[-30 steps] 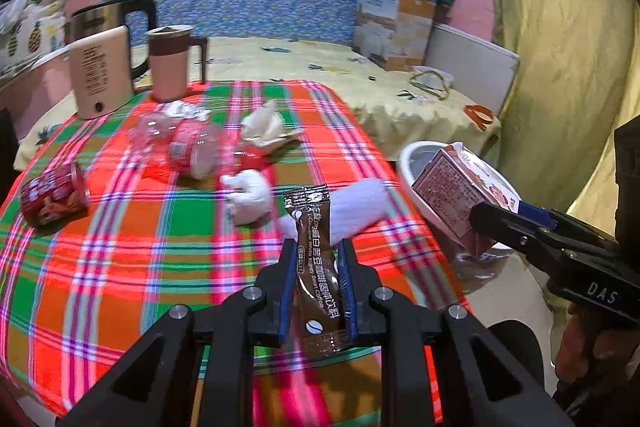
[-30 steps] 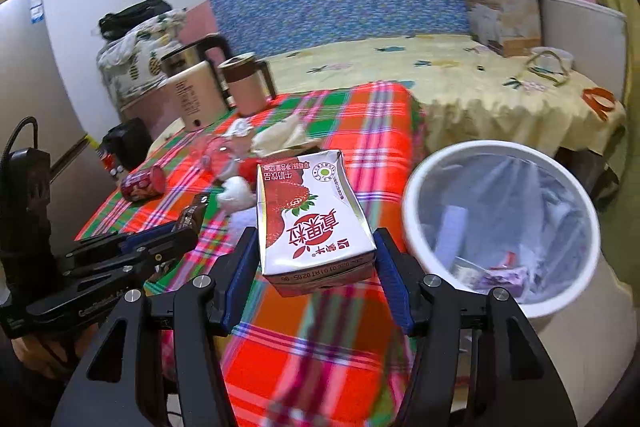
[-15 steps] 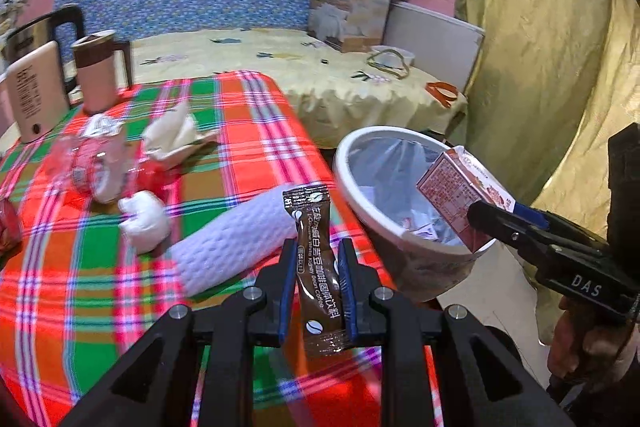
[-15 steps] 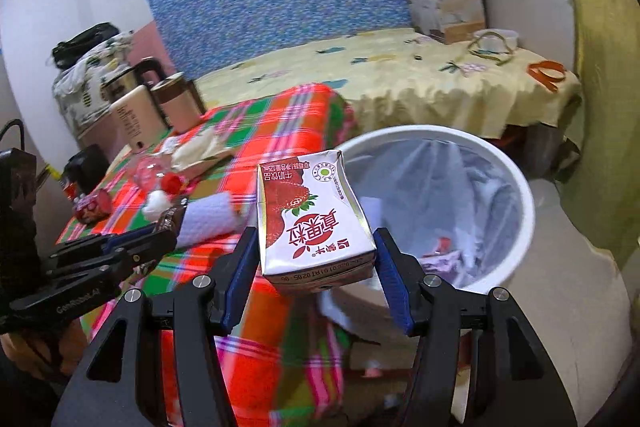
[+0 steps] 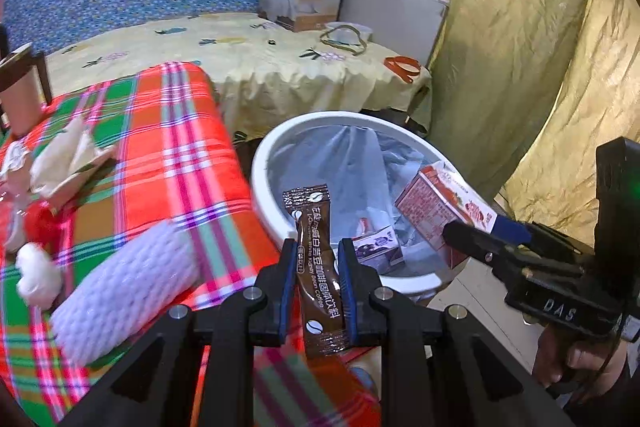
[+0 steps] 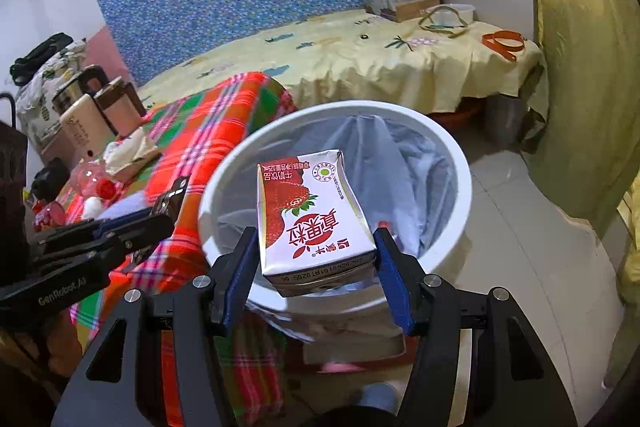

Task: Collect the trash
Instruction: 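Carry the wrapper and carton over the bin and open both tools to drop them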

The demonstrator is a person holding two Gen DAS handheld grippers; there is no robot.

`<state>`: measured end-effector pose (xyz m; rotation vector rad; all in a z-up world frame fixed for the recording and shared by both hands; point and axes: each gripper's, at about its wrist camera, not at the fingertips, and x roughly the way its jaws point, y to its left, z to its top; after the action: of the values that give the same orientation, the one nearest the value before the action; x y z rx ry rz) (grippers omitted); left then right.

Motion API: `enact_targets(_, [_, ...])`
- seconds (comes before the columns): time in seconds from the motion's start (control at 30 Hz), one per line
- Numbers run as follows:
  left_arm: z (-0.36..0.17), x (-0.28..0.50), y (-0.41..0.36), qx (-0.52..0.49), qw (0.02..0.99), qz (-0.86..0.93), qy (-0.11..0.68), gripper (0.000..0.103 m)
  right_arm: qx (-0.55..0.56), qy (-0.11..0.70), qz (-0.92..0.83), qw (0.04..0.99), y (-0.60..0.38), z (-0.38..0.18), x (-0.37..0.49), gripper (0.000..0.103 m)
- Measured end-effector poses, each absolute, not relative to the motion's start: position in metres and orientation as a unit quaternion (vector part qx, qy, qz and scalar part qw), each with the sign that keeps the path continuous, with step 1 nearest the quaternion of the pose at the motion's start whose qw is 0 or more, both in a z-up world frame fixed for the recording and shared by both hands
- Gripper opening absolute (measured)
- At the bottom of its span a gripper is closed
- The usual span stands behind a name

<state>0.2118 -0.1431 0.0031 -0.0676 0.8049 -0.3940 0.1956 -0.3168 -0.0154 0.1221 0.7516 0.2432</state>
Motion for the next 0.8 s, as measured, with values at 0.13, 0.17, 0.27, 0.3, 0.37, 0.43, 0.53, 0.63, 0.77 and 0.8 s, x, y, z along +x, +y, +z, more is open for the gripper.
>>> enact_targets(0.13, [0.000, 0.222, -0.156, -0.029, 0.895, -0.205, 0.394, 0.022, 0.060, 0.375, 0.110, 0.919, -0.322, -0.019, 0.200, 0.059])
enact_targets(0.17, [0.000, 0.224, -0.158, -0.029, 0.894, -0.207, 0.395, 0.022, 0.059, 0.377, 0.108, 0.918, -0.323, -0.019, 0.201, 0.059])
enact_targets(0.27, [-0.003, 0.232, -0.163, -0.032, 0.890, -0.214, 0.401, 0.022, 0.056, 0.379, 0.107, 0.917, -0.325, -0.019, 0.203, 0.059])
enact_targets(0.3, [-0.004, 0.235, -0.165, -0.033, 0.889, -0.215, 0.403, 0.022, 0.054, 0.380, 0.106, 0.917, -0.325, -0.020, 0.204, 0.059])
enact_targets(0.37, [-0.005, 0.238, -0.166, -0.034, 0.888, -0.217, 0.404, 0.022, 0.049, 0.382, 0.103, 0.917, -0.325, -0.020, 0.206, 0.059])
enact_targets(0.43, [-0.006, 0.241, -0.166, -0.036, 0.887, -0.218, 0.404, 0.022, 0.043, 0.384, 0.100, 0.917, -0.325, -0.020, 0.208, 0.060])
enact_targets(0.53, [-0.007, 0.245, -0.165, -0.042, 0.887, -0.216, 0.406, 0.028, 0.038, 0.382, 0.094, 0.919, -0.325, -0.019, 0.208, 0.060])
enact_targets(0.63, [-0.007, 0.246, -0.162, -0.050, 0.888, -0.214, 0.405, 0.038, 0.038, 0.375, 0.093, 0.921, -0.326, -0.017, 0.207, 0.060])
enact_targets(0.77, [-0.001, 0.241, -0.158, -0.051, 0.893, -0.211, 0.395, 0.038, 0.038, 0.368, 0.090, 0.925, -0.326, -0.013, 0.204, 0.060])
enact_targets(0.8, [0.000, 0.239, -0.156, -0.053, 0.894, -0.211, 0.393, 0.038, 0.039, 0.367, 0.090, 0.925, -0.326, -0.012, 0.203, 0.060])
